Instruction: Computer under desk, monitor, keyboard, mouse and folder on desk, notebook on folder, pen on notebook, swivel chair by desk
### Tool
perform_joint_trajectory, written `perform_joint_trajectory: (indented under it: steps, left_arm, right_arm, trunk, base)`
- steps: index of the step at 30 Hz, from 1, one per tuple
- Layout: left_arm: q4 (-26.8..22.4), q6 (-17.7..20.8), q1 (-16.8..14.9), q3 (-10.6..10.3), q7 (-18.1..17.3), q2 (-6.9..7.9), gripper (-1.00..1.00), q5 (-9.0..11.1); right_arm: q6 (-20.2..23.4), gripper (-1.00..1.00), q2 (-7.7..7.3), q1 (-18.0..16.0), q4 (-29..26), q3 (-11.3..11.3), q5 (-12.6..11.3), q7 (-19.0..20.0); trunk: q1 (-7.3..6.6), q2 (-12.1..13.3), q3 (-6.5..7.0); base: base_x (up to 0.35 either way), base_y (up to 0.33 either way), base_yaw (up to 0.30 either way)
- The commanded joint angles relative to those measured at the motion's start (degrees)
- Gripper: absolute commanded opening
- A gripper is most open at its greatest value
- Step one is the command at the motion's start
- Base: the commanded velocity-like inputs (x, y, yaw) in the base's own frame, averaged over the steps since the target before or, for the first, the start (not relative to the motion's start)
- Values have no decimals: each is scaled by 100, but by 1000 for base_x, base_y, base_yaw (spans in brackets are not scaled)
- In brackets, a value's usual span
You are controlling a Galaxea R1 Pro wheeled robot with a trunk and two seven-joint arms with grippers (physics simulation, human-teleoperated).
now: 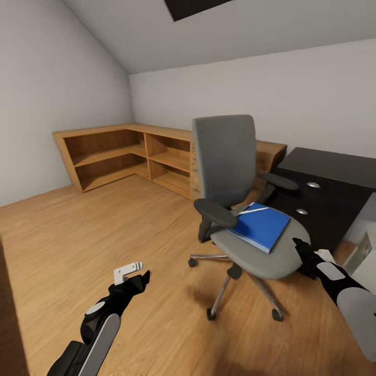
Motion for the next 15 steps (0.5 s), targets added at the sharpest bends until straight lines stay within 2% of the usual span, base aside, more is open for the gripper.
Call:
perform_joint_trajectory:
  steps: [1, 9, 12, 13, 15]
  left_arm:
    - [-3, 6, -7, -17, 59, 5, 100, 58]
    - [-2, 6, -7, -36, 56, -3, 100, 52]
    - [-1, 6, -7, -128, 54, -2, 100, 50]
    - [26, 0, -7, -259, 64, 0, 100, 49]
    - [38, -2, -7, -287, 66, -2, 100, 49]
  right_arm:
    - [22, 100, 213, 1, 5, 80, -55, 15]
    - [22, 100, 213, 4, 4, 80, -55, 13]
    - [22, 100, 213, 4, 10, 80, -55, 16]
    - [22, 100, 213, 3, 11, 80, -55, 19]
    - [22, 100, 213, 4, 8, 80, -55, 19]
  trunk:
    - [0, -1, -6]
    - [0, -1, -6]
    - [0, -1, -6]
    - [0, -1, -6]
    - [0, -1, -6]
  base:
    - [0, 0, 273]
    - [12, 0, 273]
    - [185, 0, 273]
    - [257, 0, 158]
    - [178, 0, 104]
